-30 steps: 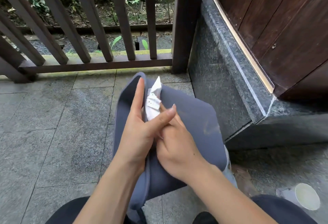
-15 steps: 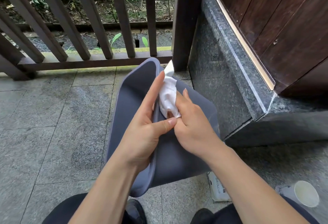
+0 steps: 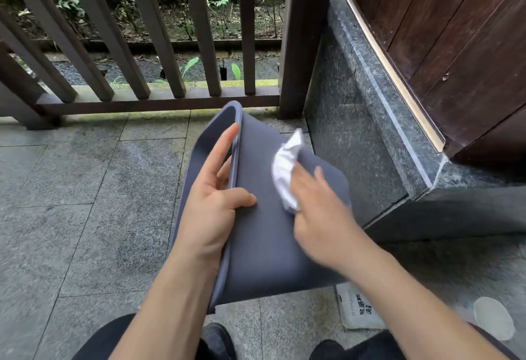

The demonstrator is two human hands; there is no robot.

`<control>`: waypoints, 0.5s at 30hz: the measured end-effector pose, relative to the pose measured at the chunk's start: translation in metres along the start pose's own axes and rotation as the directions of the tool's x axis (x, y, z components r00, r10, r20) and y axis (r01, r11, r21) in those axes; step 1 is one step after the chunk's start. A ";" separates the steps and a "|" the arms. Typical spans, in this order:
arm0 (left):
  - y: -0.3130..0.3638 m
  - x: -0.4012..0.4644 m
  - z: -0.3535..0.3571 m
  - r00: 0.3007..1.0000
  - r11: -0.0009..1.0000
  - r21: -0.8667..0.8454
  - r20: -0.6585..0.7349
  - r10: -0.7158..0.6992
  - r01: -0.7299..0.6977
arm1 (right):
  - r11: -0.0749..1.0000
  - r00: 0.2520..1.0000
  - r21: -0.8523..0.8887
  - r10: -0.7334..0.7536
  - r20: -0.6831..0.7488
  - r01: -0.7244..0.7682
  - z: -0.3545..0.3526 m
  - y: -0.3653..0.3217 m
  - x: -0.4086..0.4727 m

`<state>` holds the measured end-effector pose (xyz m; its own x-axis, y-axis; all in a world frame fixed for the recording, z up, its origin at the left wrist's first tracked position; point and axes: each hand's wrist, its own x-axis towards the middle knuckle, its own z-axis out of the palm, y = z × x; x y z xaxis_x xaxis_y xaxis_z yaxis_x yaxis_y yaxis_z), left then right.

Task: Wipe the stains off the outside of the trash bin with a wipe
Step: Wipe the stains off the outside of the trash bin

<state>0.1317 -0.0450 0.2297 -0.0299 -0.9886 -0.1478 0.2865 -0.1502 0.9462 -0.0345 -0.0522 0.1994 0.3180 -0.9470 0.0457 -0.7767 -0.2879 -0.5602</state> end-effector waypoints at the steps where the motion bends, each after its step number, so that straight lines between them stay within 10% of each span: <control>1: 0.001 0.001 -0.002 1.000 1.000 -0.025 -0.024 0.002 -0.003 | 0.993 0.993 -0.008 -0.114 0.000 0.114 0.008 -0.013 -0.007; 6: 0.007 -0.001 -0.015 0.993 0.999 -0.039 -0.115 -0.017 0.013 | 0.960 0.960 -0.009 -0.280 0.013 0.280 0.028 -0.018 -0.008; 11: 0.012 -0.007 -0.015 0.989 0.999 -0.012 -0.142 -0.045 0.044 | 0.951 0.948 0.006 0.308 0.084 -0.309 0.011 0.034 0.023; 15: 0.018 -0.006 -0.014 0.982 0.998 -0.027 -0.182 -0.058 0.054 | 0.994 0.999 0.113 0.014 -0.051 -0.008 0.010 0.000 0.013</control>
<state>0.1507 -0.0419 0.2430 0.1282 -0.9591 -0.2525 0.3098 -0.2031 0.9289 -0.0247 -0.0630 0.1921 0.2790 -0.9569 0.0803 -0.7126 -0.2624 -0.6507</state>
